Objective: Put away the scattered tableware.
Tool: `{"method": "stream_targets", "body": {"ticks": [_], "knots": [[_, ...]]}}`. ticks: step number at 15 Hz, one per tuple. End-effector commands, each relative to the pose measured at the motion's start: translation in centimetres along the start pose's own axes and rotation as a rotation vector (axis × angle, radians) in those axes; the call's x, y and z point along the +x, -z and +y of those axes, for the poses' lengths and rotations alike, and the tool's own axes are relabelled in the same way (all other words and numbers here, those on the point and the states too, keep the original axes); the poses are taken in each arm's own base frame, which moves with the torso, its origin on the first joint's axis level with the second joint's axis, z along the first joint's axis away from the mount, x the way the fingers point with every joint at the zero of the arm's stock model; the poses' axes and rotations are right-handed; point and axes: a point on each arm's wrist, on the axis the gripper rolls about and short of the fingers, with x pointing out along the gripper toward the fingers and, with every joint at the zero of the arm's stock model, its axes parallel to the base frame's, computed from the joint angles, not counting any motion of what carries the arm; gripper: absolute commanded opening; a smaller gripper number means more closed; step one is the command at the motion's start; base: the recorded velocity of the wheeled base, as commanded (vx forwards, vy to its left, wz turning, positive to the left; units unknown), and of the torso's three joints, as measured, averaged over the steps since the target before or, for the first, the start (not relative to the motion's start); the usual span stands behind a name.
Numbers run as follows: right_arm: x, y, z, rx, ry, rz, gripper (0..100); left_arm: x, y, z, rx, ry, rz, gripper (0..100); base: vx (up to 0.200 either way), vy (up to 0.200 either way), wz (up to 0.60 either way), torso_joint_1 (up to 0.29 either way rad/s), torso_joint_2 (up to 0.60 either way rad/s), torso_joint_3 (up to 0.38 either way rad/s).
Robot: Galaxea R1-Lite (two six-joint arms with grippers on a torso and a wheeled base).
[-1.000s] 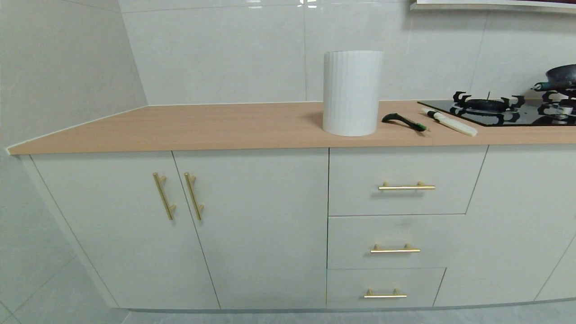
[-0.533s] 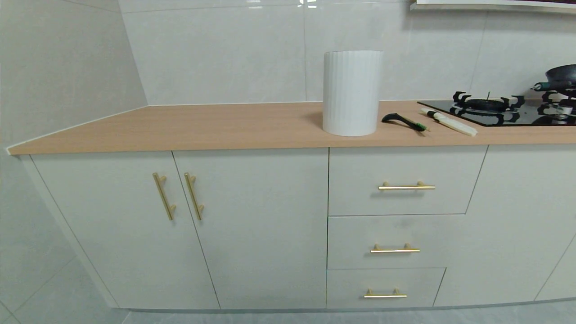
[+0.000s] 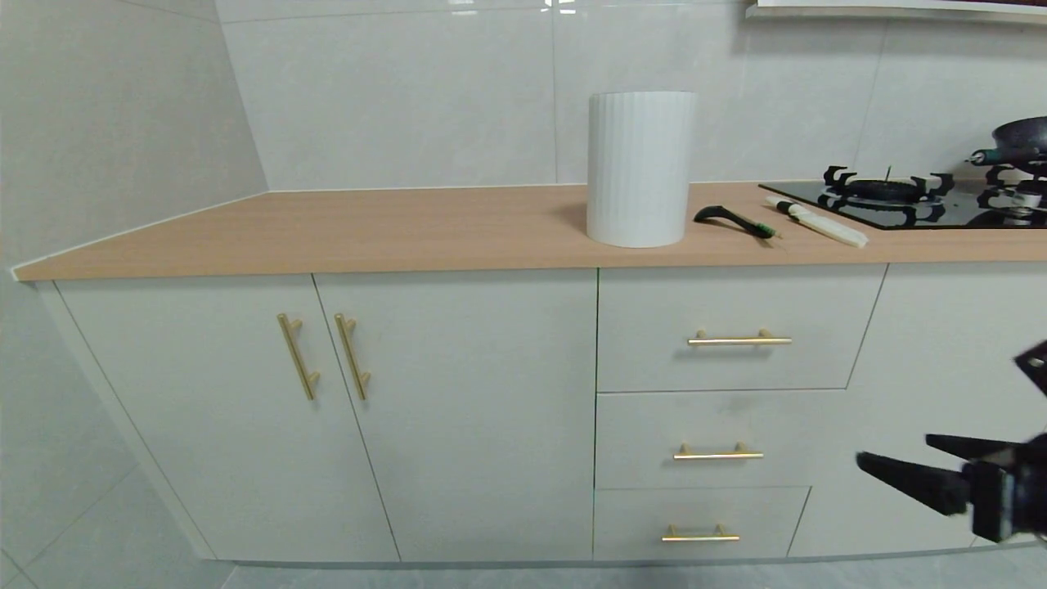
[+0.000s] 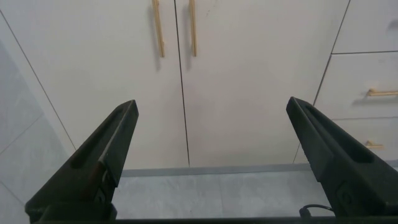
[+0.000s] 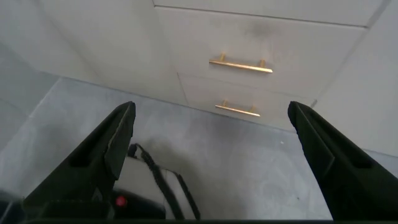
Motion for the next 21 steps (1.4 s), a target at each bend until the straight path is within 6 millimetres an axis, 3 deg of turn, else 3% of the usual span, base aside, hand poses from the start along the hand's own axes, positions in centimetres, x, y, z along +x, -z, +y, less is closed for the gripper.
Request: {"method": "stream_targets", "body": {"ticks": [1, 5, 13, 21], "knots": [[11.6, 0.3, -2.3, 0.032, 0.031, 0.106, 100, 0.0, 0.0, 0.0, 0.0, 0.0, -0.001, 100, 0.0, 0.0, 0.0, 0.0, 0.0, 0.0], [17.7, 1.1, -2.5, 0.02, 0.071, 0.175, 100, 0.0, 0.0, 0.0, 0.0, 0.0, -0.001, 100, 0.0, 0.0, 0.0, 0.0, 0.0, 0.0], [25.1, 7.4, -4.4, 0.022, 0.155, 0.248, 100, 0.0, 0.0, 0.0, 0.0, 0.0, 0.001, 100, 0.0, 0.0, 0.0, 0.0, 0.0, 0.0], [28.1, 8.8, -5.4, 0.062, 0.22, 0.201, 100, 0.0, 0.0, 0.0, 0.0, 0.0, 0.001, 100, 0.0, 0.0, 0.0, 0.0, 0.0, 0.0]]}}
